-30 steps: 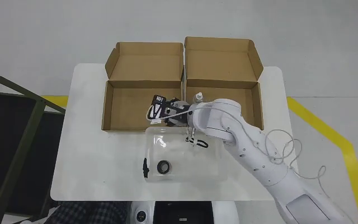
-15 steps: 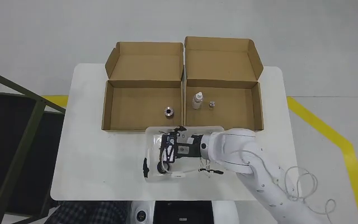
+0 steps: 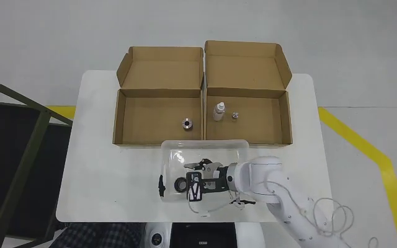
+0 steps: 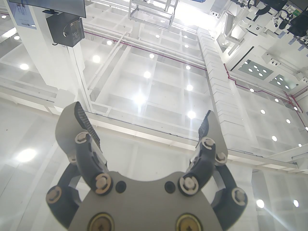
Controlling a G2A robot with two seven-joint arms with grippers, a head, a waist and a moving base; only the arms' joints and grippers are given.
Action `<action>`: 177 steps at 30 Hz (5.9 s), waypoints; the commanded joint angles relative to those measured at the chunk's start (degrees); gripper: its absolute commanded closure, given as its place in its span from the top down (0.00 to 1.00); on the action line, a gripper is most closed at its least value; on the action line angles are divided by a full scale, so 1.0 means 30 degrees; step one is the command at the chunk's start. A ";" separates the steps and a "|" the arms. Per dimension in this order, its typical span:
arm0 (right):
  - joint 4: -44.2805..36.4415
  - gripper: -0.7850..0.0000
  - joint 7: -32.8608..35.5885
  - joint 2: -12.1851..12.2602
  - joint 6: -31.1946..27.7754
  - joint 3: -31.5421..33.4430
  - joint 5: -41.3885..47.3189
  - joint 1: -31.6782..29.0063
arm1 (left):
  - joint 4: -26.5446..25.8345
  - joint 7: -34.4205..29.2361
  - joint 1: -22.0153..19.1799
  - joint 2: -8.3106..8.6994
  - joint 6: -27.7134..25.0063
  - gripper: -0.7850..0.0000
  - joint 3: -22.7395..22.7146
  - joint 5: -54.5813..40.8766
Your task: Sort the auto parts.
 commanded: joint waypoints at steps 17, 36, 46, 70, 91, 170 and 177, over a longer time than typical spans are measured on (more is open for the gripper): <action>0.1785 0.54 -0.0644 0.0035 -0.0094 -0.1778 -0.0719 0.0741 | 0.0000 0.0000 0.0000 0.0000 0.0000 1.00 0.0000 0.0000; 0.4923 0.60 -0.1192 -0.0732 0.0644 -0.4595 -0.0303 0.3220 | 0.0000 0.0000 0.0000 0.0000 0.0000 1.00 0.0000 0.0000; 0.5484 0.00 -0.1636 -0.0949 0.0492 -0.5172 0.0201 0.3955 | 0.0000 0.0000 0.0000 0.0000 0.0000 1.00 0.0000 0.0000; 0.3070 0.00 -0.3327 0.0217 -0.1199 -0.1694 0.2132 0.2631 | 0.0000 0.0000 0.0000 0.0000 0.0000 1.00 0.0000 0.0000; 0.0423 0.00 -0.5532 0.1385 -0.0902 0.3259 0.4133 0.0668 | 0.0000 0.0000 0.0000 0.0000 0.0000 1.00 0.0000 0.0000; 0.5973 0.00 -0.5542 -0.0081 0.7943 -0.2939 0.4516 0.7701 | 0.0000 0.0000 0.0000 0.0000 0.0000 1.00 0.0000 0.0000; 0.8700 0.00 -0.5768 -0.0920 0.9154 -0.4203 0.4798 0.9200 | 0.0000 0.0000 0.0000 0.0000 0.0000 1.00 0.0000 0.0000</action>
